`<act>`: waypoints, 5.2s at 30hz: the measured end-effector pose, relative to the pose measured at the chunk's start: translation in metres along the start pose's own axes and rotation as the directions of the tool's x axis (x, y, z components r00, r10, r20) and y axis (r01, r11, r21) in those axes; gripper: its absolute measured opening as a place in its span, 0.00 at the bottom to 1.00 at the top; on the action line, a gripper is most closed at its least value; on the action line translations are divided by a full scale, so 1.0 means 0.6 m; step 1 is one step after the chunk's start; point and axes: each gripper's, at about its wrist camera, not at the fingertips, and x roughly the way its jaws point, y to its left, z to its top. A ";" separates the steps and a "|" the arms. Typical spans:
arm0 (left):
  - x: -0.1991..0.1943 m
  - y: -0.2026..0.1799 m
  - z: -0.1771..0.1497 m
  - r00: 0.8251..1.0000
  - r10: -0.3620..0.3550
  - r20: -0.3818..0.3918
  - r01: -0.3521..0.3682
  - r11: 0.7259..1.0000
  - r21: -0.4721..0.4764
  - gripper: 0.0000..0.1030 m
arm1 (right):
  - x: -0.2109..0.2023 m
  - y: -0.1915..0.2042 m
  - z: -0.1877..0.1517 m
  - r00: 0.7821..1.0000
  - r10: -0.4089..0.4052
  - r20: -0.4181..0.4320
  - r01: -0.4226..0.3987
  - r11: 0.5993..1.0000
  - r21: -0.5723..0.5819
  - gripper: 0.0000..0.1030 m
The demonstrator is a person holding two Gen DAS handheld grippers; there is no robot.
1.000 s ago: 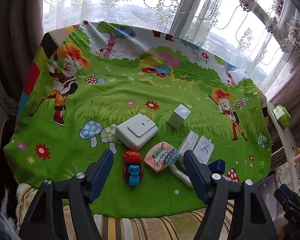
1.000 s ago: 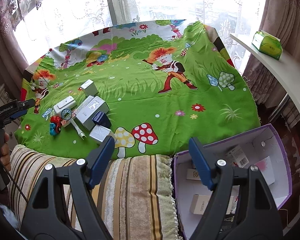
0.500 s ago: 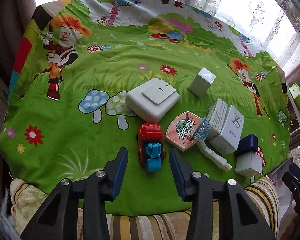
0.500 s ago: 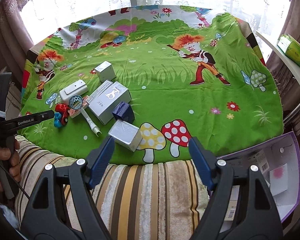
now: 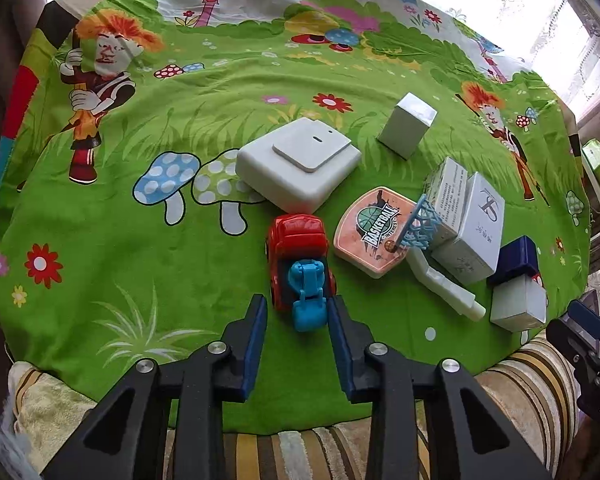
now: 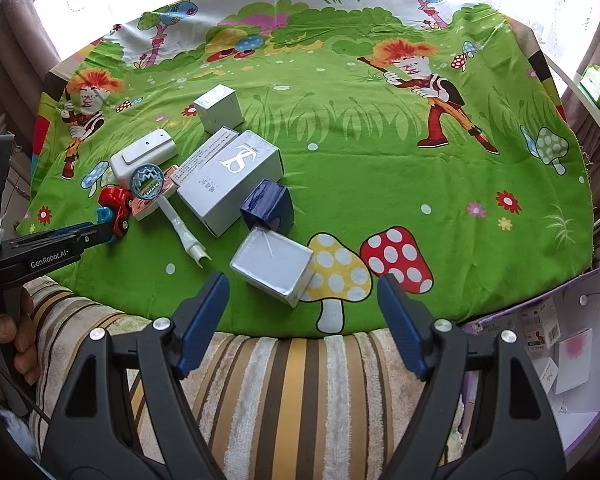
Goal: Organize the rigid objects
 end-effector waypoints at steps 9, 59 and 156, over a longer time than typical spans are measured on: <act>-0.010 -0.008 -0.004 0.999 0.013 0.034 -0.014 1.000 0.024 0.17 | 0.014 0.012 0.003 1.000 -0.006 -0.012 0.005 1.000 -0.016 0.77; -0.140 -0.104 -0.044 0.970 -0.080 0.231 0.043 0.986 0.161 0.16 | -0.040 -0.038 -0.011 0.998 -0.012 0.054 0.008 0.998 0.067 0.50; -0.106 -0.499 -0.133 0.935 -0.355 -0.019 0.307 0.781 0.544 0.44 | -0.073 -0.494 -0.257 0.930 -0.302 -0.210 0.363 0.846 0.390 0.71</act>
